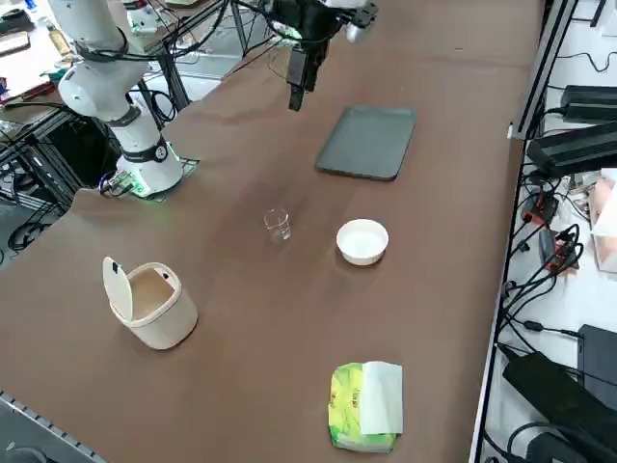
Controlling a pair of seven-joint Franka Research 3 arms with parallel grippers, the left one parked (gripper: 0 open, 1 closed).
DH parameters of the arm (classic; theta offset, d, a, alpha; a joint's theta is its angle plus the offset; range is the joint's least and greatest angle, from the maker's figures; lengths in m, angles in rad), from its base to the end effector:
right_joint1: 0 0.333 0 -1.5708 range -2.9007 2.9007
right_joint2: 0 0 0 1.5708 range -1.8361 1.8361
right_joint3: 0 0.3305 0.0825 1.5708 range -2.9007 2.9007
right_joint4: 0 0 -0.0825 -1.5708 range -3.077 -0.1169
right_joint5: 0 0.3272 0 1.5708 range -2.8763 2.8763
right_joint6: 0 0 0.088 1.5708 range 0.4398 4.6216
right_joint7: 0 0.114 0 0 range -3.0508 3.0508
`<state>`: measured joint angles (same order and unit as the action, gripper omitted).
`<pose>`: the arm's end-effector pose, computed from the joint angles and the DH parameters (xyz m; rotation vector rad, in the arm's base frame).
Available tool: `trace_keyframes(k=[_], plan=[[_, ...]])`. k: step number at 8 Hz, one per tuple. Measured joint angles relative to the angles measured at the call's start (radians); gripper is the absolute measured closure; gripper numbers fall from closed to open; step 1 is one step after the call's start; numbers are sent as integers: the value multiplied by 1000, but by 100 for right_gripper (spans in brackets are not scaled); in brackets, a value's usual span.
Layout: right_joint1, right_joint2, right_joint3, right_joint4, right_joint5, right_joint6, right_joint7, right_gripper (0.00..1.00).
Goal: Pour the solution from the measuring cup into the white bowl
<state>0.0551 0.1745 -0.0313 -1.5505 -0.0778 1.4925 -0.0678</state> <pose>0.5341 0.0047 0.5447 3.0392 0.1436 -0.3579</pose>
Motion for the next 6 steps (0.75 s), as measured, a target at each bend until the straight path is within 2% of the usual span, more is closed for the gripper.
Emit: trace_keyframes(k=[2, 4, 5, 6], plan=[[-56, -17, -1, 19, 128, 20, -29, 0], [-48, -44, 0, 42, 142, 30, -19, 0], [-22, -72, -22, 42, 142, 30, -18, 0], [23, -108, -73, 33, 142, 30, -20, 0]])
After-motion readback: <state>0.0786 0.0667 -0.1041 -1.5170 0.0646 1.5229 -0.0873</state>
